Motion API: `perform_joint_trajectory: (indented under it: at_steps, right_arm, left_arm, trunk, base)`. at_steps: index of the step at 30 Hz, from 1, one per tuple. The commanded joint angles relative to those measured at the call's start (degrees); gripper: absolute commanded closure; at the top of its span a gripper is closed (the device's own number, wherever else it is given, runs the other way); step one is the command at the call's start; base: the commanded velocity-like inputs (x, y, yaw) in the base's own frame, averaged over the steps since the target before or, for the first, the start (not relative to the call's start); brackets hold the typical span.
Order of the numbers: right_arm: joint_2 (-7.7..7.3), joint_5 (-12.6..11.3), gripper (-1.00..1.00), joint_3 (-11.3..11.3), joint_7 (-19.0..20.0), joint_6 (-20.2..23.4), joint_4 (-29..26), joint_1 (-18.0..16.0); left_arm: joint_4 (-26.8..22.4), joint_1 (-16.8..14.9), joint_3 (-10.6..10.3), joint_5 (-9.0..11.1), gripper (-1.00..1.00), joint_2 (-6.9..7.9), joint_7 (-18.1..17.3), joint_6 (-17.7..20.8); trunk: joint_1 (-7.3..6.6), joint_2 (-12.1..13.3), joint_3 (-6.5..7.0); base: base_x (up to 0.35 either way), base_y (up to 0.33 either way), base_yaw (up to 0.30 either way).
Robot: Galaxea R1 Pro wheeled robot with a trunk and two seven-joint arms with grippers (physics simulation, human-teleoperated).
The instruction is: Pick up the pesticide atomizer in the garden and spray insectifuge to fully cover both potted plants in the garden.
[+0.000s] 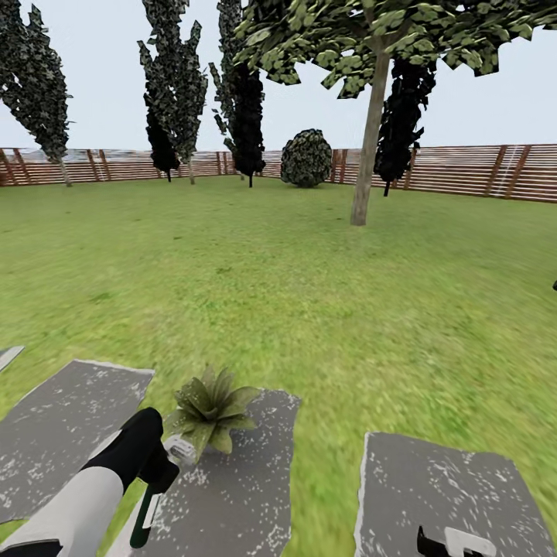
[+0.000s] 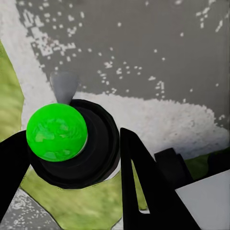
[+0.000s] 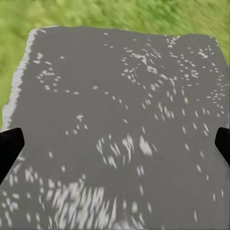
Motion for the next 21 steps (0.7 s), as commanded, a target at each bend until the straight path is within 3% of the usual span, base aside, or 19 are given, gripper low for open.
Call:
perform_joint_trajectory:
  at_steps: [1, 8, 15, 21]
  right_arm:
    - [0.0, 0.1, -1.0, -0.2, 0.0, -0.2, 0.1, 0.0]
    - [0.07, 0.1, -1.0, -0.2, 0.0, -0.2, 0.1, 0.0]
    - [0.25, 0.1, -1.0, -0.2, 0.0, -0.2, 0.1, 0.0]
    - [0.26, 0.1, -1.0, -0.2, 0.0, -0.2, 0.1, 0.0]
  left_arm:
    - [-0.1, 0.0, 0.3, -0.6, 1.0, -0.05, -0.5, 0.2]
    - [0.0, 0.0, 0.0, -0.7, 1.0, 0.74, -0.3, 0.2]
    - [0.7, 0.1, 0.1, -0.5, 1.0, 1.87, 3.0, 0.0]
    - [0.1, 0.1, 0.2, -0.4, 1.0, 1.31, 3.3, 0.1]
  trunk:
    - [0.01, 0.0, -0.06]
    - [0.01, 0.0, -0.06]
    - [0.01, 0.0, -0.06]
    - [0.01, 0.0, -0.06]
  base:
    - [0.215, -0.201, 0.0]
    - [0.12, -0.252, 0.013]
    - [0.005, -0.276, 0.242]
    - [0.051, -0.27, 0.172]
